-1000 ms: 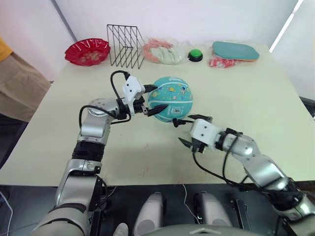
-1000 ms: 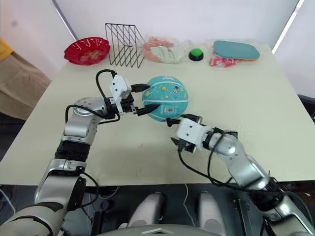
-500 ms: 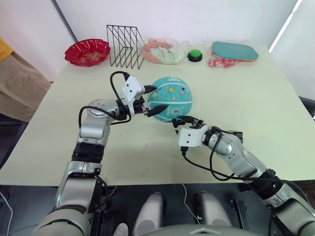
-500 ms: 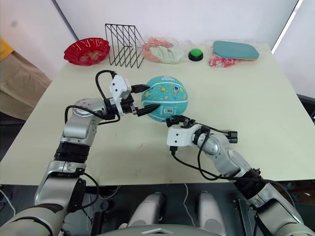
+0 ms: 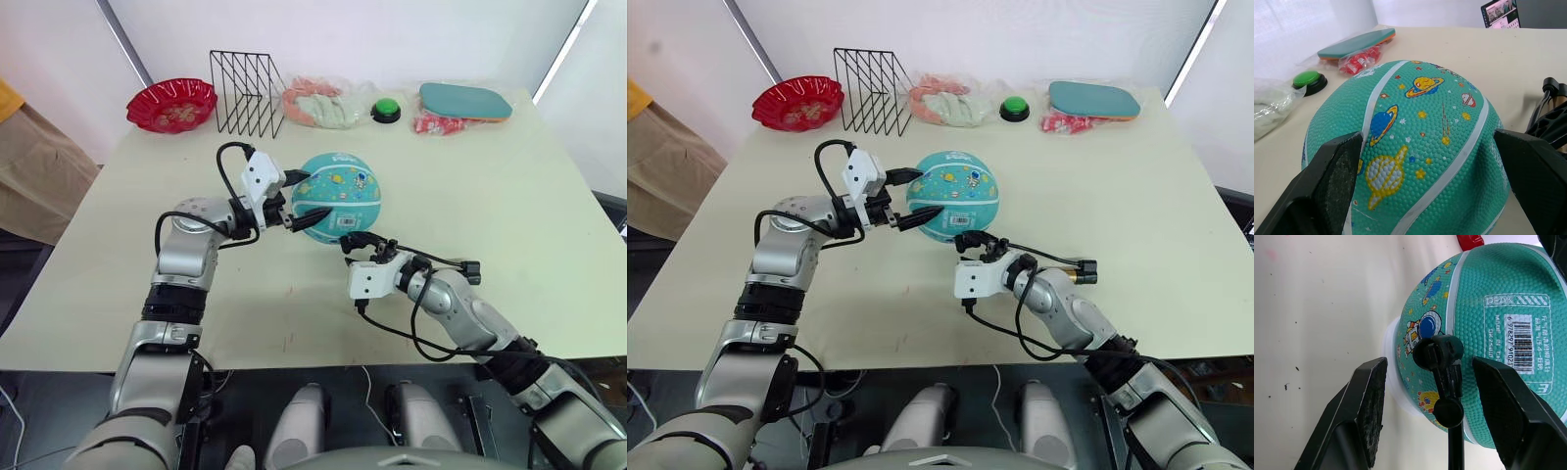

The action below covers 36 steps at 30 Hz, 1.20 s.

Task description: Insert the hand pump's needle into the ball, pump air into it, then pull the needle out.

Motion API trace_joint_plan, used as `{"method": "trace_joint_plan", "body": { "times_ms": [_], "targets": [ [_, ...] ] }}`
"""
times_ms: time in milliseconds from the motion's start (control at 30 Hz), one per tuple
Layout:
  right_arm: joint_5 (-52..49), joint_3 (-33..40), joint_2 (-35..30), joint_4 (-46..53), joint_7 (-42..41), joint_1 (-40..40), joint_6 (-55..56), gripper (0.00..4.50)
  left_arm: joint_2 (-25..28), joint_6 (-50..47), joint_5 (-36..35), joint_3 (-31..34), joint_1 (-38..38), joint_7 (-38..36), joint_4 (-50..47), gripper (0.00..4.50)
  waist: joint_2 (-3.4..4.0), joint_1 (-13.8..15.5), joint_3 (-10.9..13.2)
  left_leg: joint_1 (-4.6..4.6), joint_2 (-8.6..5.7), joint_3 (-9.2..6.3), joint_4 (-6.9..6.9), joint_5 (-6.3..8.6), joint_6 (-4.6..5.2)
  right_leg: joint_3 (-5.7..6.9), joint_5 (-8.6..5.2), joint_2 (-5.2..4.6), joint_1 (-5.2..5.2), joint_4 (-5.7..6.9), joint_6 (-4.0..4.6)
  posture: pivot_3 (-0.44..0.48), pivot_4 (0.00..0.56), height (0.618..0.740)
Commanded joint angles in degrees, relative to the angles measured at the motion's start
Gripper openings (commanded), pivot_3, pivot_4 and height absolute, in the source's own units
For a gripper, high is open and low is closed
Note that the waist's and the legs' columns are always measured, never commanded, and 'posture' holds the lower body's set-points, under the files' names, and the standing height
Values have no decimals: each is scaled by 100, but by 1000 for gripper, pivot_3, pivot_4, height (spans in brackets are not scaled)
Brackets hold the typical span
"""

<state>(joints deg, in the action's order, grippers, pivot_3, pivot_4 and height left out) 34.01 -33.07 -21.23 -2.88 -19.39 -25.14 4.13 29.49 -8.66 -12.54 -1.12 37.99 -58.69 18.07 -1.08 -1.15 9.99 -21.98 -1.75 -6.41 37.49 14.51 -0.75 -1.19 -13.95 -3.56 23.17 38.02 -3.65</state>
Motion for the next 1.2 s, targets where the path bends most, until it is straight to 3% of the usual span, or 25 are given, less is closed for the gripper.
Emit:
{"method": "trace_joint_plan", "body": {
  "times_ms": [33,133,167,667,967,1200],
  "targets": [
    [43,209,197,147,252,-54,107,2019,-13,-67,-16,-100,-66,-76,-62,4500,0,-7,0,0,0,0,0,0,0,-1,0,0,0,0,0,0,150,740],
    [64,235,293,193,267,-28,84,707,-10,-69,-8,-97,-68,-71,-71,4500,0,-9,0,0,0,-2,0,0,0,-1,0,1,0,1,1,0,150,740],
    [81,243,315,211,275,-16,87,88,-10,-74,-8,-94,-71,-70,-79,4500,0,-10,0,0,1,-2,-1,-1,-1,-1,0,2,0,0,1,0,150,740],
    [-17,507,336,597,83,139,104,54,37,-159,-24,-19,-70,-38,-202,4500,0,-15,0,-1,0,-1,-5,-1,-2,-1,0,1,1,-2,1,0,150,740],
    [-545,857,301,1332,-669,-13,-226,54,260,-337,-436,251,86,-357,-351,4500,1,-117,2,-12,0,-2,-7,-2,-4,-3,0,1,15,-3,1,0,150,740],
    [-1227,1185,441,1241,-1100,-335,-555,54,189,-403,-440,167,330,-399,-256,4500,1,-121,4,-16,0,-4,-7,-1,-2,-1,1,1,18,0,1,0,150,740]
  ]
}}
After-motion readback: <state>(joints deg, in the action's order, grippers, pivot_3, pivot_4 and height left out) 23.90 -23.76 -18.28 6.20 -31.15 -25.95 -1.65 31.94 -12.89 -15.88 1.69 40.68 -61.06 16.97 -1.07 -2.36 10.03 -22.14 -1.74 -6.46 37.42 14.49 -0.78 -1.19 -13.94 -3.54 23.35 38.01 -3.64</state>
